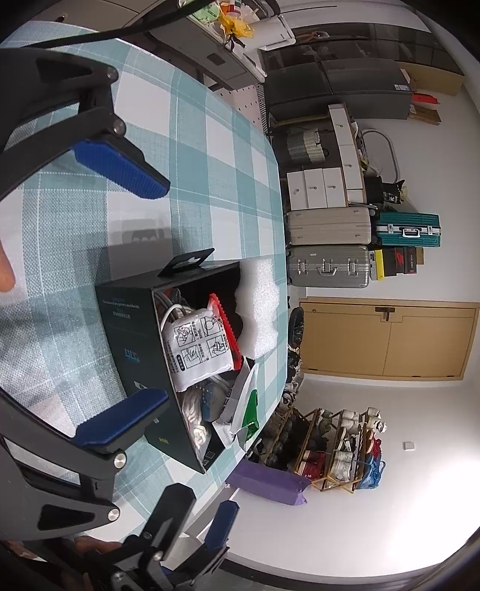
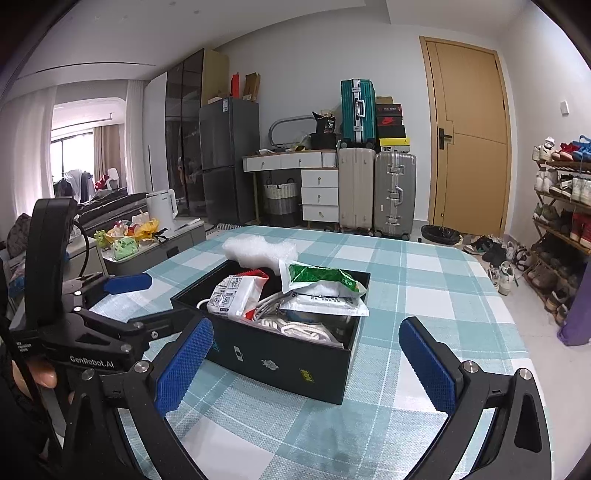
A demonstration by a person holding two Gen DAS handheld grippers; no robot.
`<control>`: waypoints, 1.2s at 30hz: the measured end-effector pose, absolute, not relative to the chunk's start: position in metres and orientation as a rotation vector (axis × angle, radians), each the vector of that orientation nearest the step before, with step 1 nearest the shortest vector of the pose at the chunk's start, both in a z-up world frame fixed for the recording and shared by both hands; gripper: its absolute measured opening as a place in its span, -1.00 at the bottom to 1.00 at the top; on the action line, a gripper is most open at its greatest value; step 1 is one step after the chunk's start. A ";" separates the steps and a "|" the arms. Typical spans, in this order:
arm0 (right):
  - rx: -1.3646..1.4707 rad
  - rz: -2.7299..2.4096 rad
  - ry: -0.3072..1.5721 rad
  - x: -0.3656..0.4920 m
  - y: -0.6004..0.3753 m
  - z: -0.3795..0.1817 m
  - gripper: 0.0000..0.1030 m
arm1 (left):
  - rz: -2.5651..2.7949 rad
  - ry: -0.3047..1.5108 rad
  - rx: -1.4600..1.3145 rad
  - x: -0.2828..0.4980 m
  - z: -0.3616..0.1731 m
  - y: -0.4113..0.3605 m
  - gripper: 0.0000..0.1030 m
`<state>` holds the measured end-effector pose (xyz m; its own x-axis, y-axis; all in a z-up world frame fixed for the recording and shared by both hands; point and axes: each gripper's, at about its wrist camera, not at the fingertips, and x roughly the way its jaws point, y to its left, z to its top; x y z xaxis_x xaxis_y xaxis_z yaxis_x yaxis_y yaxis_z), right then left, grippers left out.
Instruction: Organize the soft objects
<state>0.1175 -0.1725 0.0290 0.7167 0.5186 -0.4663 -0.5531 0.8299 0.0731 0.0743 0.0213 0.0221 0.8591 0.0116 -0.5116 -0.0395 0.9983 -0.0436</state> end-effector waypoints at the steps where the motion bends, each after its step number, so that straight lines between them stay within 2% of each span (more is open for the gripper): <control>1: -0.074 0.593 0.493 0.117 -0.172 0.028 0.99 | 0.025 0.535 -0.054 0.074 0.022 0.021 1.00; 36: -0.076 0.592 0.463 0.113 -0.172 0.032 0.99 | 0.015 0.522 -0.049 0.071 0.024 0.021 1.00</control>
